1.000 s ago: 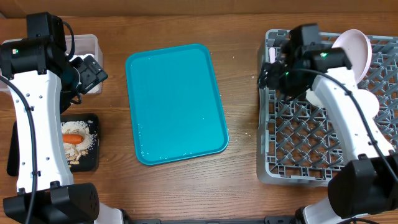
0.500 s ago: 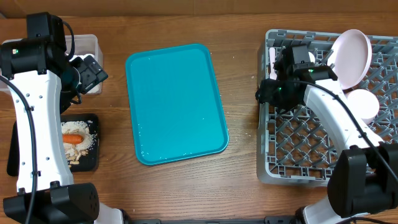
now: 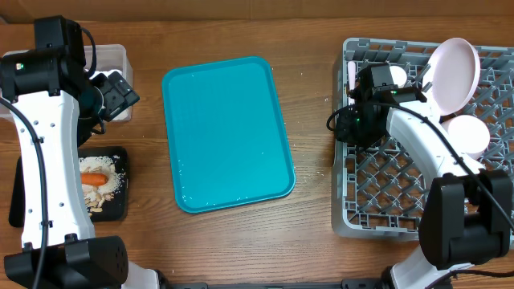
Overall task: Sort waste into correct bins and load items into the dishwasher rack
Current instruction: 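Withdraw the right gripper to the rack's left side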
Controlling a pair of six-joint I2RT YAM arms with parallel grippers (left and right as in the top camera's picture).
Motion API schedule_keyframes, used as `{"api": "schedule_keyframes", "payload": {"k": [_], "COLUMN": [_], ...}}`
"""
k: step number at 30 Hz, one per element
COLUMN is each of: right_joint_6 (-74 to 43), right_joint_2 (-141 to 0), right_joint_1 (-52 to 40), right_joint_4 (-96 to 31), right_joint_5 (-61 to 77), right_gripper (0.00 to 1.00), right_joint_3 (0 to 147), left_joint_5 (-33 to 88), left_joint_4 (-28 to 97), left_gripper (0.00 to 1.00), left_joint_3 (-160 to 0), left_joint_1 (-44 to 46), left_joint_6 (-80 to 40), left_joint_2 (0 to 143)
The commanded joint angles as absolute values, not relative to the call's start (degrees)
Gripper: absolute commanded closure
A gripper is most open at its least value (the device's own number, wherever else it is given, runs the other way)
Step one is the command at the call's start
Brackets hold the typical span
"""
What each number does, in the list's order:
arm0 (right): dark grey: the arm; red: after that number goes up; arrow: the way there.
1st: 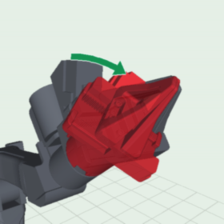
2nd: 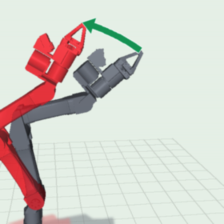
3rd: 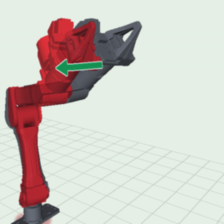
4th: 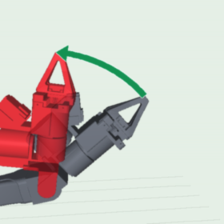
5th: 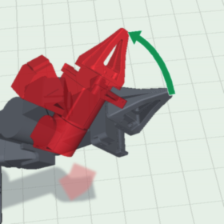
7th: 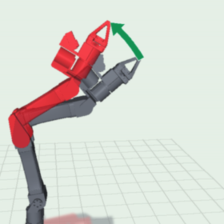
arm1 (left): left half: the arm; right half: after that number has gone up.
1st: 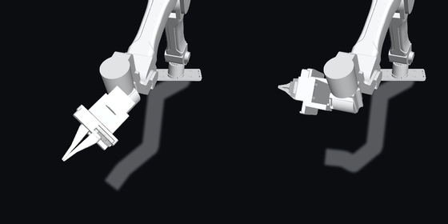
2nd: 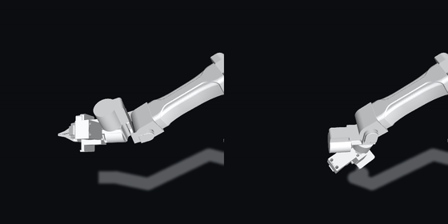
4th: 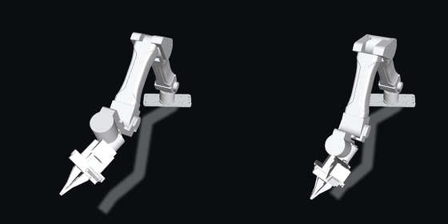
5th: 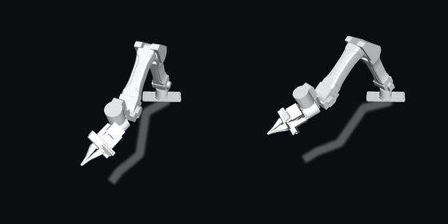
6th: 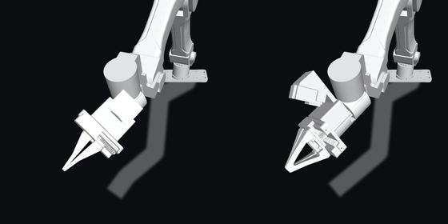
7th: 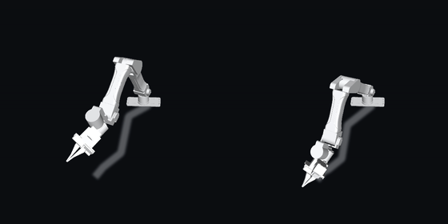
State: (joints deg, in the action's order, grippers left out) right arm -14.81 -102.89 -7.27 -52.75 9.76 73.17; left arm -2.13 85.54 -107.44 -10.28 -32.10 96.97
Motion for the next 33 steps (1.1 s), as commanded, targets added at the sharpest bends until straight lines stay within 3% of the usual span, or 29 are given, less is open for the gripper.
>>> {"api": "schedule_keyframes", "payload": {"k": [1, 5, 9, 33], "right_joint_6": [-12.19, -8.19, -7.18, -1.48], "right_joint_2": [-102.91, -102.91, -102.91, -102.91], "right_joint_1": [-7.46, -7.46, -7.46, -7.44], "right_joint_4": [-52.97, -53.65, -53.93, -55.22], "right_joint_5": [7.03, 6.35, 6.02, 3.9], "right_gripper": [0.7, 0.7, 0.87, 0.82], "right_joint_3": [72.79, 72.79, 72.79, 72.79], "left_joint_5": [-1.87, -1.89, -1.87, -1.87], "left_joint_4": [85.45, 85.45, 85.45, 85.45], "left_gripper": [0.0, 0.0, 0.0, 0.0], "left_joint_3": [-107.94, -107.94, -107.94, -107.94], "left_joint_1": [-10.57, -10.57, -10.57, -10.57], "left_joint_6": [-33.01, -32.99, -32.99, -32.99], "left_joint_2": [96.84, 96.84, 96.84, 96.84]}}
